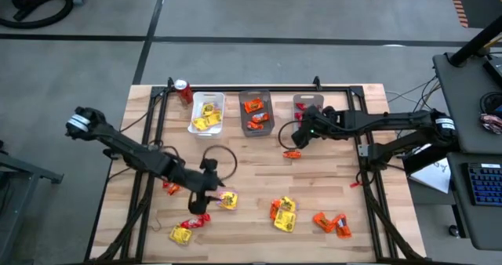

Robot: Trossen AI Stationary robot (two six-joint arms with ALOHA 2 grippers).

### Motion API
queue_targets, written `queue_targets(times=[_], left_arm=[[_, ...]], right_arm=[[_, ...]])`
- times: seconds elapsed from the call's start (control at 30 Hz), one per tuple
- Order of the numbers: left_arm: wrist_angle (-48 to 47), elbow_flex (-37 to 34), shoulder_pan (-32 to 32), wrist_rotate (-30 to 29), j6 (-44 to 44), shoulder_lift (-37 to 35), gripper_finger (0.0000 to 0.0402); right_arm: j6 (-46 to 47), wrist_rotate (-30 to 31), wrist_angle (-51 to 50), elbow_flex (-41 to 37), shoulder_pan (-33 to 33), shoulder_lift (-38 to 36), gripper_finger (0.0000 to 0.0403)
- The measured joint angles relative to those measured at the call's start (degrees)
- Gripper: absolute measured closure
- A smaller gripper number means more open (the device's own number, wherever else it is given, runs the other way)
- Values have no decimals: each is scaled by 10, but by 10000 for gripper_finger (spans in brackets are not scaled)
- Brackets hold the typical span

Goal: Sort candy
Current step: Put the yellow candy into the white bin

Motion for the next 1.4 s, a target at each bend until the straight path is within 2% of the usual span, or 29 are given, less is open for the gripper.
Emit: queue_targets(times=[0.3, 0.6, 0.77, 1.13, 1.2, 1.4], left_arm=[[32, 0, -26, -3, -47, 102, 177], [41, 1, -26, -3, -77, 154, 184], [41, 1, -26, -3, -85, 175, 225], [39, 2, -26, -3, -72, 182, 386], [35, 2, -26, -2, -66, 177, 394], [8, 1, -26, 0, -60, 138, 388]], right_arm=[[1, 0, 0, 2, 25, 0, 232], [2, 0, 1, 2, 26, 0, 231], [2, 0, 5, 2, 26, 0, 231], [2, 0, 12, 1, 26, 1, 231], [2, 0, 13, 1, 26, 1, 230], [2, 0, 13, 1, 27, 1, 232]])
